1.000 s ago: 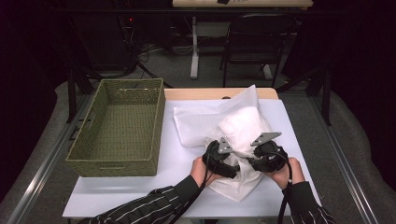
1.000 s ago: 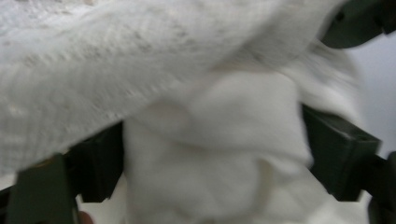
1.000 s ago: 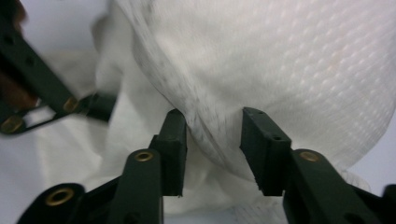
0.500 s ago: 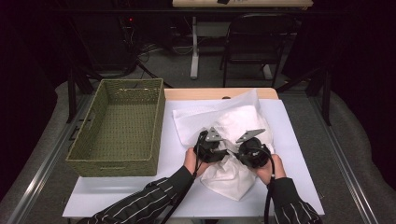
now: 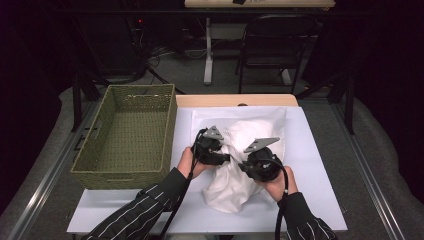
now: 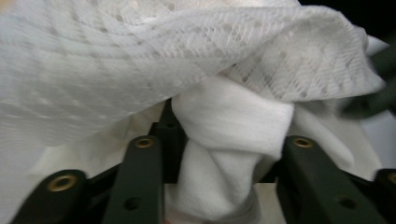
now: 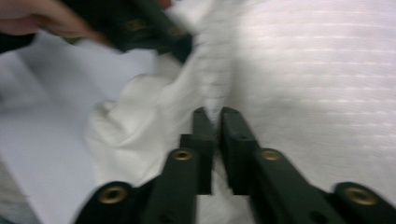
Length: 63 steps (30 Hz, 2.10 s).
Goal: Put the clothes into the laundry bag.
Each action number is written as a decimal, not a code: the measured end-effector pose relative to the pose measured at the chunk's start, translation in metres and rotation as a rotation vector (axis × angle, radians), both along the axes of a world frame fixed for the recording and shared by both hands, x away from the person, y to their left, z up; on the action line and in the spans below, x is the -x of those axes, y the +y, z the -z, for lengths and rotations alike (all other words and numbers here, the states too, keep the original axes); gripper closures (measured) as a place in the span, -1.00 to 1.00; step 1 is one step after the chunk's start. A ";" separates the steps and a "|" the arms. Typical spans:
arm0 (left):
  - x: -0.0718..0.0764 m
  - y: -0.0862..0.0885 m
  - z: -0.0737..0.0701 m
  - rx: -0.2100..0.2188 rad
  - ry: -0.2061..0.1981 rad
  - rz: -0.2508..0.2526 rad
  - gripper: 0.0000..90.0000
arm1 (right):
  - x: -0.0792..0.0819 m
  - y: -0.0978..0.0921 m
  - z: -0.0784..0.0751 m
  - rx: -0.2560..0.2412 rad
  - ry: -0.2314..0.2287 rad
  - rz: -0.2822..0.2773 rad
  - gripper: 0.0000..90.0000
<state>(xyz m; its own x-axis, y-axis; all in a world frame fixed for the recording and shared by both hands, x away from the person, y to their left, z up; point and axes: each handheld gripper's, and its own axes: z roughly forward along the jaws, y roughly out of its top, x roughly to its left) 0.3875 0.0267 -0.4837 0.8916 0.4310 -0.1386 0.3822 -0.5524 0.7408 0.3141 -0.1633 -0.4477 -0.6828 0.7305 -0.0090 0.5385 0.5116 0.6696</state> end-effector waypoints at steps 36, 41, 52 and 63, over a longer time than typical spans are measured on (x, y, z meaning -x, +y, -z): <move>-0.001 -0.018 0.016 0.100 -0.058 -0.144 0.46 | 0.010 -0.015 0.006 0.066 -0.013 -0.016 0.99; -0.010 -0.031 0.014 0.113 -0.049 -0.194 0.45 | 0.014 -0.024 -0.003 0.013 -0.008 -0.019 0.99; -0.001 -0.021 0.020 -0.009 -0.066 -0.075 -0.53 | -0.003 -0.039 0.020 0.098 0.008 0.048 0.93; 0.021 -0.023 0.028 -0.048 -0.028 -0.009 -0.86 | -0.004 -0.041 0.020 0.080 -0.009 0.083 0.95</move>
